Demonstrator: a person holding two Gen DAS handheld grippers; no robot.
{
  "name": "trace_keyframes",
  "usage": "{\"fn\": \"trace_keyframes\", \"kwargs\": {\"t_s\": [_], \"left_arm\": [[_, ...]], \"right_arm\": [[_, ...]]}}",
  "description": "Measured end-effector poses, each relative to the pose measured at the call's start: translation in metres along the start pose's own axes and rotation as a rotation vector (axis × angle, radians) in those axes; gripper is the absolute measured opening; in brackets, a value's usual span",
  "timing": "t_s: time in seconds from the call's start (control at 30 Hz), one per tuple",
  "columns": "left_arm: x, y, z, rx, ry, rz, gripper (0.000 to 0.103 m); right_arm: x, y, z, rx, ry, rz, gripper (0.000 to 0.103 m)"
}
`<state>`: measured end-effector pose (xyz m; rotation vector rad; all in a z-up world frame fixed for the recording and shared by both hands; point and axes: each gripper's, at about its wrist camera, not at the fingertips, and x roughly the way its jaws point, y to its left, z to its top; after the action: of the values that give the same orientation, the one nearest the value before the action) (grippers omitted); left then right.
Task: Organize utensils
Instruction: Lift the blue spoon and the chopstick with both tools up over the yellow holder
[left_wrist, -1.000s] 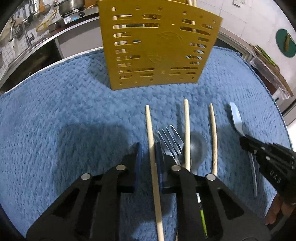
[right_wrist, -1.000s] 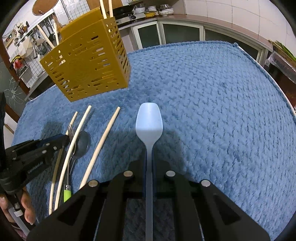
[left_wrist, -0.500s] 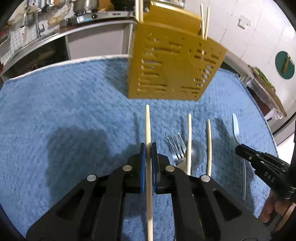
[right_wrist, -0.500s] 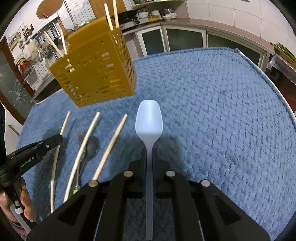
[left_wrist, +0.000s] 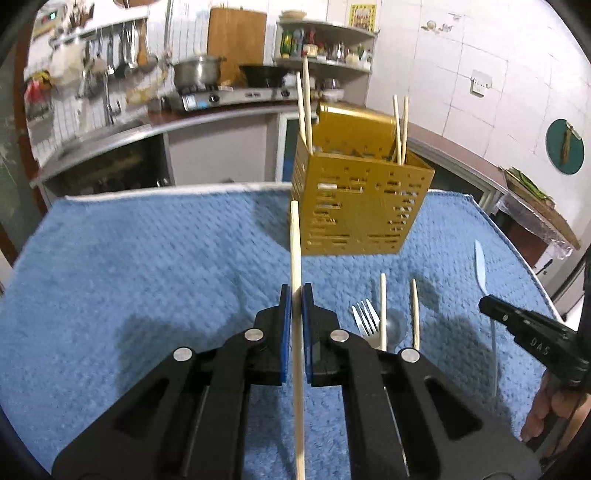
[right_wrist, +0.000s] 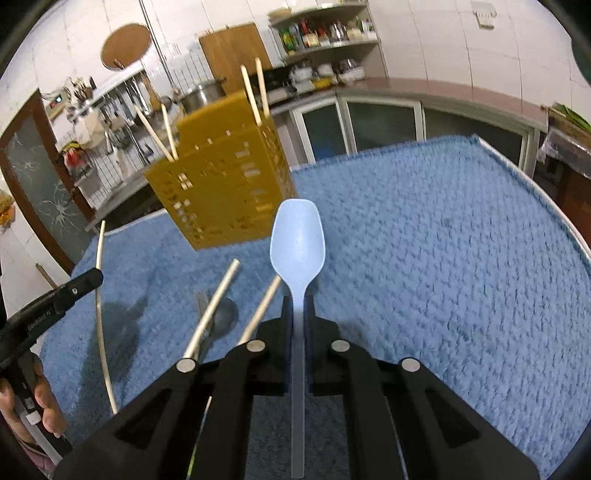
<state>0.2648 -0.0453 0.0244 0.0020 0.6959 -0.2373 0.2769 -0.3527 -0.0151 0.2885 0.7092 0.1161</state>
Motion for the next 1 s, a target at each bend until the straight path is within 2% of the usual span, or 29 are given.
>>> {"fn": "trace_keyframes", "kwargs": {"t_s": [0.17, 0.3, 0.53, 1.0], "left_arm": [[-0.014, -0.003, 0.001, 0.027, -0.068, 0.022, 0.004], [-0.027, 0.0, 0.008, 0.002, -0.146, 0.0, 0.004], [-0.042, 0.001, 0.023, -0.001, -0.23, -0.007, 0.004], [-0.069, -0.006, 0.078, -0.007, -0.372, -0.048, 0.004]], "right_arm": [[-0.013, 0.004, 0.006, -0.008, -0.074, 0.036, 0.006], [-0.023, 0.006, 0.013, -0.017, -0.129, 0.057, 0.006], [-0.037, 0.01, 0.025, -0.043, -0.225, 0.075, 0.006], [-0.051, 0.025, 0.055, -0.079, -0.453, 0.108, 0.006]]}}
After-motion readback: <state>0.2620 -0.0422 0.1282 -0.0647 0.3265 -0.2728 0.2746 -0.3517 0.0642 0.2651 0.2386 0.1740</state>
